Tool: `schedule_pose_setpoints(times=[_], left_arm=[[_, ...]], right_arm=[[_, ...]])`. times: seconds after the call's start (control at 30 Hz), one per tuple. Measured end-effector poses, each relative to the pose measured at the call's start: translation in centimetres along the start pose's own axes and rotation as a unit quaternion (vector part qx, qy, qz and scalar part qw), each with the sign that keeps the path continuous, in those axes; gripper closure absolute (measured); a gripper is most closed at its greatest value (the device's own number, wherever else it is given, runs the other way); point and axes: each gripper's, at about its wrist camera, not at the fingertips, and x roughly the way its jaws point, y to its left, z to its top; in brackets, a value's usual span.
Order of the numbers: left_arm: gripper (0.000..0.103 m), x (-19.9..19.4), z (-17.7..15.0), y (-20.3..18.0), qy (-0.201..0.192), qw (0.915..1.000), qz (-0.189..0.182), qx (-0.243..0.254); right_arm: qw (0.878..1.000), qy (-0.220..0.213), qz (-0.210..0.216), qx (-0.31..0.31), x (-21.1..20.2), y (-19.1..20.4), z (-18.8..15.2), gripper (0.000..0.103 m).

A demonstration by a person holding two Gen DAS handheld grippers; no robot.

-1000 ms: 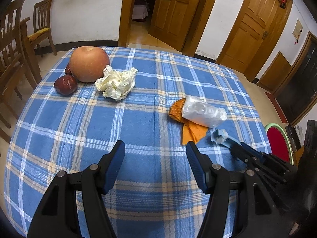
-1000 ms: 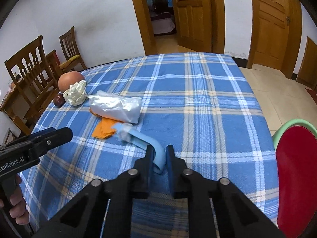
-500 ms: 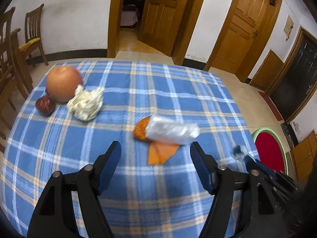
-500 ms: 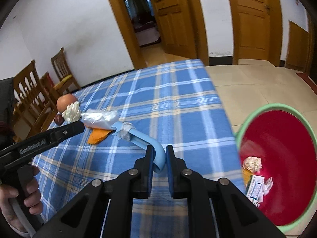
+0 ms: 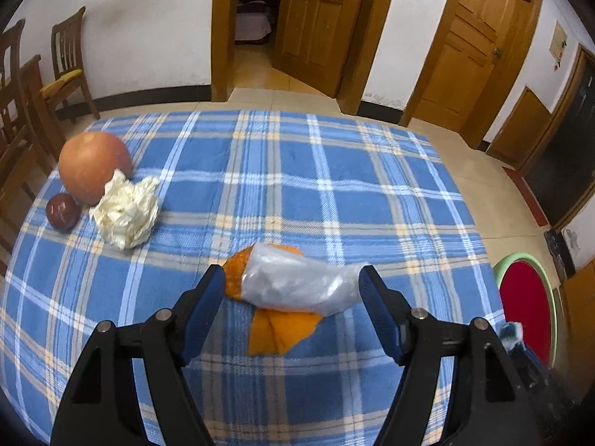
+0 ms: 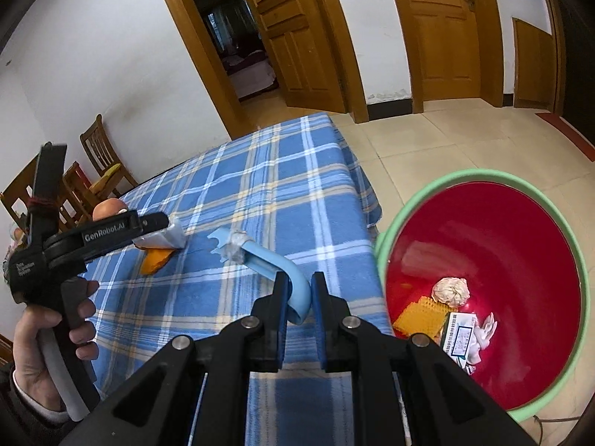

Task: Collect trash
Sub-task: 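Grasp the foil-wrapped bundle with the left gripper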

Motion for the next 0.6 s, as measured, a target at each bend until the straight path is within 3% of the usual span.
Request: schedule_pose_setpoints(times=[0.2, 0.43, 0.6], left_arm=[[0.029, -0.4, -1.3, 1.0, 0.007, 0.9997, -0.015, -0.015], [0.029, -0.7, -2.8, 2.8, 0.021, 0.9994, 0.007, -0.028], [0.029, -1.8, -2.6, 3.4, 0.006, 0.9994, -0.006, -0.033]], right_arm=[[1.000, -0.002, 0.005, 0.010, -0.2, -0.7, 0.0, 0.089], [1.000, -0.003, 0.005, 0.013, -0.5, -1.0, -0.2, 0.089], [1.000, -0.005, 0.005, 0.015, -0.6, -1.0, -0.2, 0.089]])
